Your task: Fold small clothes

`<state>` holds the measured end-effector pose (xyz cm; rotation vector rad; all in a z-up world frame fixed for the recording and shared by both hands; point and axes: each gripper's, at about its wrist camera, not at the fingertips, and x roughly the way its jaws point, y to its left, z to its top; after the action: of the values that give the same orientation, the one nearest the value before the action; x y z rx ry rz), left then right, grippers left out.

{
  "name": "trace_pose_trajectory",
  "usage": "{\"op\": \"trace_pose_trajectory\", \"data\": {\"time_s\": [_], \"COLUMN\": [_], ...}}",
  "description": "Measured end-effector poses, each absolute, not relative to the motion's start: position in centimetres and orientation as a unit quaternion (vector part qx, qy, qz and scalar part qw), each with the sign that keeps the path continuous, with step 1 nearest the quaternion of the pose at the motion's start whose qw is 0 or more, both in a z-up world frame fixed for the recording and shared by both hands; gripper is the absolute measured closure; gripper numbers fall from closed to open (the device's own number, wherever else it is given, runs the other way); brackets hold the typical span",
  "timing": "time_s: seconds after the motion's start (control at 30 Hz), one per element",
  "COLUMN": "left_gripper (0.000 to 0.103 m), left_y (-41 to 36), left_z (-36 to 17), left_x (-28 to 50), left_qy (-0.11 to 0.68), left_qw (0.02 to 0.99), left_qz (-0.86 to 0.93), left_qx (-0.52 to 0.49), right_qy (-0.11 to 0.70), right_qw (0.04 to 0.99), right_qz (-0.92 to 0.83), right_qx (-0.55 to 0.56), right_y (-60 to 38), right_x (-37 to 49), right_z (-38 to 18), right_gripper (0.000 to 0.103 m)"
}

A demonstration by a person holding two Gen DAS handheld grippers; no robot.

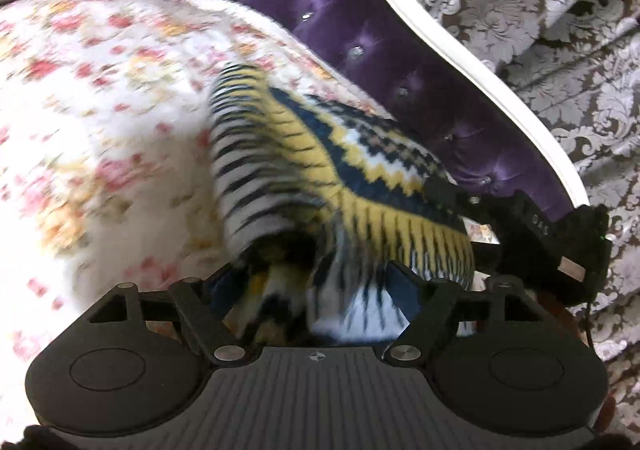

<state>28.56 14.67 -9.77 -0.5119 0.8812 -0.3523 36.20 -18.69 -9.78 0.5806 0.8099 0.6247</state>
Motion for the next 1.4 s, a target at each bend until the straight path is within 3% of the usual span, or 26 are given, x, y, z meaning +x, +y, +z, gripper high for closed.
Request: {"op": "trace_pose_trajectory", "data": {"time_s": [0.1,0.27,0.3,0.33,0.37,0.4,0.5,0.7,1.13,1.23,1.3,1.4], "left_gripper": [0.006,0.005,0.014,0.038,0.055,0.064,0.064,0.065,0.064,0.062,0.062,0.062], "left_y": [14.1,13.7,13.9,14.2,14.5,14.7,14.8,10.9,-1.5,-1.2,-0.4,0.0], "left_z": [-10.0,-10.1,-10.2,-10.4,-10.6,-11.1,-11.3,-10.5,-10.6,-10.6,-10.5,-9.8], "left_x": [29.7,30.9,31.2,31.4,31.5,31.7,31.2,28.7,21.5,20.8,20.2,18.8], "left_qy": [0.42,0.426,0.426,0.426,0.433,0.441,0.443,0.462,0.502,0.484,0.475,0.452], "left_qw": [0.85,0.842,0.839,0.835,0.829,0.818,0.808,0.798,0.756,0.776,0.788,0.813], "left_qz": [-0.181,-0.209,-0.211,-0.214,-0.213,-0.215,-0.216,-0.253,-0.362,-0.349,-0.341,-0.34], "left_qx": [-0.261,-0.258,-0.266,-0.274,-0.284,-0.3,-0.323,-0.291,-0.213,-0.206,-0.194,-0.139], "right_qy": [0.381,0.382,0.382,0.384,0.389,0.39,0.391,0.393,0.422,0.427,0.425,0.411], "right_qw": [0.831,0.815,0.816,0.82,0.825,0.829,0.829,0.84,0.85,0.864,0.878,0.887], "right_qz": [0.308,0.321,0.323,0.318,0.305,0.297,0.283,0.254,0.172,0.132,0.1,0.088], "right_qx": [0.264,0.294,0.29,0.281,0.272,0.27,0.284,0.276,0.264,0.23,0.197,0.188], "right_y": [-17.6,-17.9,-17.9,-17.8,-17.8,-17.9,-18.5,-20.1,-33.0,-34.2,-34.1,-34.2], "right_x": [36.7,37.2,37.1,37.0,36.9,36.8,36.1,33.4,22.2,20.3,19.4,18.0], "right_z": [-9.8,-10.3,-10.2,-10.2,-10.1,-10.1,-9.7,-8.4,-6.9,-6.8,-6.8,-7.3], "right_gripper": [0.0,0.0,0.007,0.017,0.039,0.042,0.052,0.052,0.051,0.036,0.014,0.014]}}
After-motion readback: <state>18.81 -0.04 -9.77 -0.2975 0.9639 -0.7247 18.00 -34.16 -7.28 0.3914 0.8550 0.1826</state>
